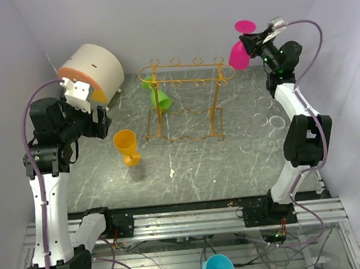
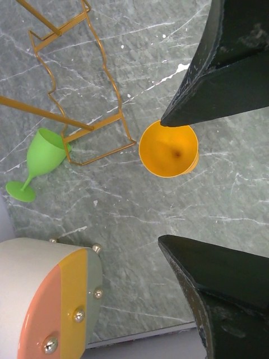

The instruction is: Place the wine glass upside down on the wine glass rack

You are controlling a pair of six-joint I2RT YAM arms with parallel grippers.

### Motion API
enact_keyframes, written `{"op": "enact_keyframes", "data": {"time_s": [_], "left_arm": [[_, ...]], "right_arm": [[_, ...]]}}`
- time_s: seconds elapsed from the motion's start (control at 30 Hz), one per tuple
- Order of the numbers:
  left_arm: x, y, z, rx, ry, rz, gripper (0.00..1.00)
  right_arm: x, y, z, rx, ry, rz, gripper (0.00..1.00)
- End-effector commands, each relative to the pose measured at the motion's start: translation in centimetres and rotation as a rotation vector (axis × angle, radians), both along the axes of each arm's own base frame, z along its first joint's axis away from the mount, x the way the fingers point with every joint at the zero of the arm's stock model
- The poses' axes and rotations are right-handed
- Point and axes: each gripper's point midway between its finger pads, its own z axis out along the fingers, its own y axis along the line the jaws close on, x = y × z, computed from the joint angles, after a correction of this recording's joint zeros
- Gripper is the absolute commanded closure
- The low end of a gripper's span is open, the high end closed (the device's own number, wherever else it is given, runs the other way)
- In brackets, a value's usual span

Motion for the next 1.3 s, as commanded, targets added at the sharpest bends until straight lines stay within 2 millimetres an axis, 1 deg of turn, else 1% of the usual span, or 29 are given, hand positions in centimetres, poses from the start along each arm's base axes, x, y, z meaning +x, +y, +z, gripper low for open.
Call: {"op": "enact_keyframes", "data": {"time_s": [0.0, 0.13, 0.2, 0.27, 0.47, 0.57, 0.6, 0.63, 0.8, 0.93, 1.07, 1.27], "left_arm": [[0.0, -0.2, 0.4, -0.019, -0.024, -0.014, 0.12], [0.0, -0.3, 0.0, -0.023, -0.014, -0.017, 0.11], [-0.2, -0.7, -0.3, -0.041, -0.001, -0.032, 0.12], [-0.3, -1.1, -0.7, -0.063, 0.009, -0.046, 0.12], [-0.2, -1.4, -1.2, -0.086, 0.019, -0.059, 0.12], [-0.3, -1.7, -1.2, -0.097, 0.023, -0.071, 0.11], [-0.2, -1.7, -1.3, -0.102, 0.025, -0.067, 0.11], [-0.2, -1.7, -1.3, -0.111, 0.027, -0.064, 0.11], [-0.5, -2.2, -1.4, -0.131, 0.034, -0.085, 0.11], [-0.5, -2.3, -1.6, -0.142, 0.042, -0.087, 0.09], [-0.6, -2.5, -1.7, -0.146, 0.043, -0.096, 0.08], [-0.6, -2.5, -1.5, -0.154, 0.041, -0.094, 0.08]], "right_arm": [[-0.8, 3.7, -0.6, -0.12, -0.141, 0.201, 1.0], [-0.1, 4.7, -2.5, -0.126, -0.108, 0.279, 1.0], [0.0, 5.0, -3.2, -0.131, -0.099, 0.313, 1.0], [-0.3, 5.5, -3.7, -0.127, -0.104, 0.347, 1.0], [-1.8, 7.3, -4.5, -0.105, -0.11, 0.446, 1.0], [-3.0, 8.3, -4.0, -0.106, -0.144, 0.502, 1.0], [-2.7, 8.5, -4.9, -0.101, -0.125, 0.513, 1.0], [-2.6, 8.8, -5.2, -0.105, -0.118, 0.523, 1.0], [-2.6, 10.2, -5.9, -0.118, -0.104, 0.567, 1.0], [-3.3, 10.6, -6.2, -0.119, -0.131, 0.59, 1.0], [-3.7, 10.5, -6.6, -0.106, -0.131, 0.597, 1.0], [-4.8, 10.3, -6.0, -0.095, -0.166, 0.61, 1.0]]}}
